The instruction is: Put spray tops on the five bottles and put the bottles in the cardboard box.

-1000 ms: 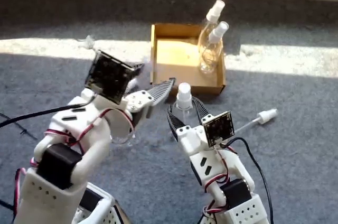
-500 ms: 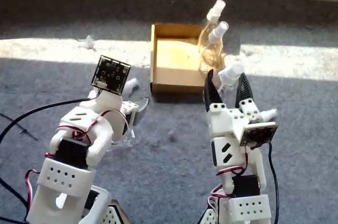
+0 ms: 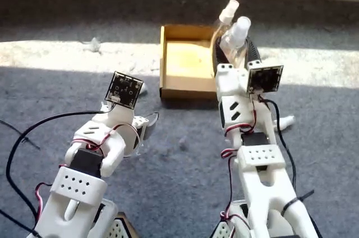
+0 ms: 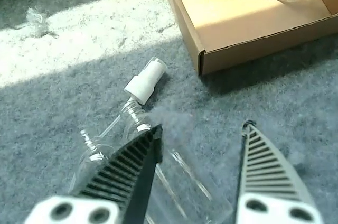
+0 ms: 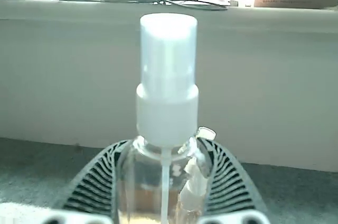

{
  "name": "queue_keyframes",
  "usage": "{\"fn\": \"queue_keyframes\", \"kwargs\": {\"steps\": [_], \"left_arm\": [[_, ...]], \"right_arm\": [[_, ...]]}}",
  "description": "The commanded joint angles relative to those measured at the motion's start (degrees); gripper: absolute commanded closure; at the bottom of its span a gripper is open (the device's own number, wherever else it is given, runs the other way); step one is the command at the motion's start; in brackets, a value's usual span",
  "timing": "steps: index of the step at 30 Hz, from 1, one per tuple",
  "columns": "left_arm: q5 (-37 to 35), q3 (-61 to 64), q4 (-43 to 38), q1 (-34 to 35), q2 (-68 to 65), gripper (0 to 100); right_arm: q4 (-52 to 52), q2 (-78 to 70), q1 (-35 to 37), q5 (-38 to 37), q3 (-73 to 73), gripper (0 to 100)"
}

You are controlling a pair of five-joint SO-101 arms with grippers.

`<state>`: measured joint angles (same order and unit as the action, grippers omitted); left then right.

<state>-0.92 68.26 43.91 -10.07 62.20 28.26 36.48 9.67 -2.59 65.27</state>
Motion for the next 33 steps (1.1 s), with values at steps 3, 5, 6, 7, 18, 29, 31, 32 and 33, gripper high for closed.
{"fn": "queue_keyframes", "kwargs": {"steps": [3,5,6,7,18,29,31,32,33], "left_arm": [[0.09,-0.48,-1.41,0.4,0.57,77],[0.09,-0.48,-1.41,0.4,0.57,77],[0.09,-0.48,-1.41,0.4,0.57,77],[0.09,-0.4,-1.41,0.4,0.57,77],[0.09,-0.4,-1.41,0.22,0.57,77],[0.09,-0.31,-1.41,0.13,0.57,77],[0.09,-0.31,-1.41,0.13,0.57,77],[0.09,-0.31,-1.41,0.13,0.57,77],[0.09,-0.31,-1.41,0.13,0.57,77]], "right_arm": [[14.29,-8.31,-0.66,0.26,1.01,99.5],[16.92,-11.38,-0.66,0.26,1.54,99.5],[17.27,-12.97,-0.66,0.26,1.45,99.5],[17.36,-14.64,-0.66,0.44,1.36,99.5],[26.59,-29.49,-0.75,0.26,1.19,99.5],[31.43,-37.23,-2.42,0.26,-2.51,99.5],[31.43,-38.99,-3.3,0.26,-4.35,99.5],[31.43,-39.87,-3.56,0.26,-4.97,99.5],[31.43,-40.48,-3.65,0.26,-5.67,99.5]]}}
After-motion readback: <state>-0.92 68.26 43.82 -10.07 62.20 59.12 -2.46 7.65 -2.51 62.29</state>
